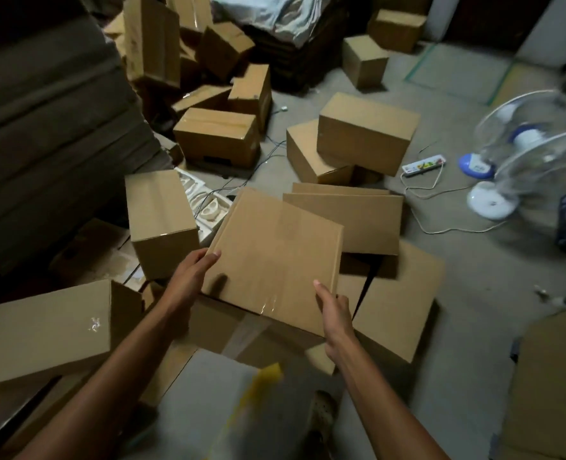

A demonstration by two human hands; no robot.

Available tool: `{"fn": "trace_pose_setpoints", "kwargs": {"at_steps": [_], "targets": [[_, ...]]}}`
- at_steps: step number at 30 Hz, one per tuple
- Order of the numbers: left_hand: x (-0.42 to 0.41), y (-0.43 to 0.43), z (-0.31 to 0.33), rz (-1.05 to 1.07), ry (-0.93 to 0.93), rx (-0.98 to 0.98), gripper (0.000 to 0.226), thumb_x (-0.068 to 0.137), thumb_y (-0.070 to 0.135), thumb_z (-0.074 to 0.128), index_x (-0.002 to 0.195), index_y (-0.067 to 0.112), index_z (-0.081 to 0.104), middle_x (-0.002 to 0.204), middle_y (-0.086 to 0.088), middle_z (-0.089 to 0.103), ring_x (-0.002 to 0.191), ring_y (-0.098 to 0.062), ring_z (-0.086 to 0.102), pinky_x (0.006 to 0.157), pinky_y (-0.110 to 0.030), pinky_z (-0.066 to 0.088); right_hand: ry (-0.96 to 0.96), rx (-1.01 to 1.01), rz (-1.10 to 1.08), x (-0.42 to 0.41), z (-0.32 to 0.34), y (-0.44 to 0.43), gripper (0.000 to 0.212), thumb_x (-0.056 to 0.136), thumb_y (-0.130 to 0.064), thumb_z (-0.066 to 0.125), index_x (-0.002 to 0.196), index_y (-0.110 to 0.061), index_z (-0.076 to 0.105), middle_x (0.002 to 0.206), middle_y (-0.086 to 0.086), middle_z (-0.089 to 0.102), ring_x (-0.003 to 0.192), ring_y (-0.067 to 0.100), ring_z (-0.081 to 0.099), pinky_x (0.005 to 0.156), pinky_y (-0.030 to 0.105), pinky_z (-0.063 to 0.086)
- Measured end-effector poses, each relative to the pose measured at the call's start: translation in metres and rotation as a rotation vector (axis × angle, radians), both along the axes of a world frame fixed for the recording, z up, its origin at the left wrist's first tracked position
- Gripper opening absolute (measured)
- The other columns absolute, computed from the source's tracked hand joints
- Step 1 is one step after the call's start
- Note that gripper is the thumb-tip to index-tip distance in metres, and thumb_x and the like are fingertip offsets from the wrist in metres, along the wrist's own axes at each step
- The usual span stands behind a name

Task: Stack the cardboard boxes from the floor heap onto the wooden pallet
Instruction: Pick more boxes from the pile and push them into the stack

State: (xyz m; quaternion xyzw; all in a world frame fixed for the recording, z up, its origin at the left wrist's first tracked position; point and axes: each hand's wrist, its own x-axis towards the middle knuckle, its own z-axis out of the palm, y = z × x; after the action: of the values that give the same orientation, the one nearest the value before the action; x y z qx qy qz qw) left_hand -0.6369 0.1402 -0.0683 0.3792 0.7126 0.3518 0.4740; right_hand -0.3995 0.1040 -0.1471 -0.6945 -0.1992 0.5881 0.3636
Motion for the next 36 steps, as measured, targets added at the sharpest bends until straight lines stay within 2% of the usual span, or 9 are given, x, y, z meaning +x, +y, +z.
{"fn": "trace_pose_setpoints", "kwargs": {"at_steps": [5,8,12,17,23,27,29,33,36], "targets": [[-0.008,-0.043,0.027,-0.008,-0.145,-0.005,0.059,0.098,0.061,0.044,0.138,0.02,0.057,0.132,-0.005,0.057,0.119,-0.029,0.053,0.091,-0.042,0.041,-0.114,0.169,-0.094,0.011,0.048,-0.068,0.053,0.087,-0.058,0.064,0.124,-0.022,0.053,0.117,0.003,0.066,0.102,0.023,0.063,0.093,0.045,0.053],[-0.013,-0.076,0.045,-0.064,-0.164,0.059,0.058,0.098,0.061,0.043,0.127,0.016,0.062,0.117,-0.006,0.064,0.1,-0.021,0.059,0.082,-0.038,0.044,-0.175,0.268,-0.116,0.01,0.076,-0.121,0.066,0.077,-0.064,0.065,0.131,-0.028,0.058,0.119,-0.004,0.068,0.106,0.018,0.064,0.098,0.043,0.052],[-0.003,-0.119,0.067,-0.278,-0.182,0.076,0.079,0.075,0.083,0.051,0.128,0.025,0.058,0.119,-0.007,0.066,0.105,-0.028,0.066,0.095,-0.053,0.051,-0.264,0.34,-0.15,0.008,0.11,-0.197,0.07,0.07,-0.065,0.069,0.129,-0.028,0.061,0.116,-0.008,0.071,0.106,0.014,0.066,0.099,0.042,0.053],[0.05,-0.172,0.089,-0.524,-0.235,0.1,0.051,0.091,0.065,0.053,0.123,0.025,0.052,0.116,-0.005,0.065,0.102,-0.022,0.066,0.078,-0.036,0.051,-0.367,0.367,-0.25,0.038,0.138,-0.292,0.077,0.066,-0.073,0.068,0.131,-0.034,0.058,0.118,-0.008,0.069,0.109,0.014,0.065,0.096,0.043,0.055],[0.137,-0.253,0.117,-0.779,-0.349,0.021,0.037,0.097,0.051,0.054,0.111,0.019,0.069,0.097,-0.005,0.078,0.089,-0.022,0.074,0.078,-0.036,0.056,-0.492,0.399,-0.451,0.088,0.165,-0.427,0.044,0.088,-0.05,0.07,0.126,-0.036,0.053,0.116,-0.02,0.061,0.106,0.005,0.059,0.089,0.027,0.044],[0.204,-0.333,0.134,-0.897,-0.366,-0.019,0.05,0.093,0.055,0.059,0.116,0.012,0.071,0.103,-0.013,0.076,0.093,-0.03,0.072,0.087,-0.042,0.055,-0.576,0.362,-0.59,0.13,0.172,-0.533,0.105,0.058,-0.088,0.066,0.144,-0.03,0.049,0.134,-0.008,0.062,0.121,0.016,0.06,0.104,0.046,0.049],[0.24,-0.382,0.142,-0.962,-0.364,-0.025,0.051,0.092,0.054,0.061,0.117,0.012,0.071,0.102,-0.014,0.076,0.093,-0.033,0.071,0.09,-0.046,0.054,-0.589,0.35,-0.649,0.152,0.173,-0.593,0.116,0.049,-0.094,0.063,0.144,-0.03,0.048,0.134,-0.004,0.063,0.12,0.019,0.061,0.101,0.049,0.051],[0.316,-0.481,0.151,-1.074,-0.383,0.009,0.037,0.096,0.045,0.058,0.107,0.012,0.071,0.101,-0.017,0.075,0.09,-0.033,0.07,0.09,-0.048,0.054,-0.641,0.346,-0.752,0.194,0.189,-0.707,0.085,0.063,-0.081,0.068,0.13,-0.029,0.061,0.118,-0.006,0.071,0.107,0.016,0.067,0.095,0.045,0.056],[0.366,-0.549,0.153,-1.15,-0.384,-0.009,0.039,0.099,0.043,0.055,0.11,0.009,0.07,0.094,-0.013,0.076,0.082,-0.026,0.071,0.071,-0.036,0.054,-0.661,0.361,-0.814,0.221,0.193,-0.781,0.056,0.083,-0.056,0.07,0.131,-0.029,0.06,0.117,-0.007,0.071,0.106,0.012,0.067,0.09,0.035,0.056]]}}
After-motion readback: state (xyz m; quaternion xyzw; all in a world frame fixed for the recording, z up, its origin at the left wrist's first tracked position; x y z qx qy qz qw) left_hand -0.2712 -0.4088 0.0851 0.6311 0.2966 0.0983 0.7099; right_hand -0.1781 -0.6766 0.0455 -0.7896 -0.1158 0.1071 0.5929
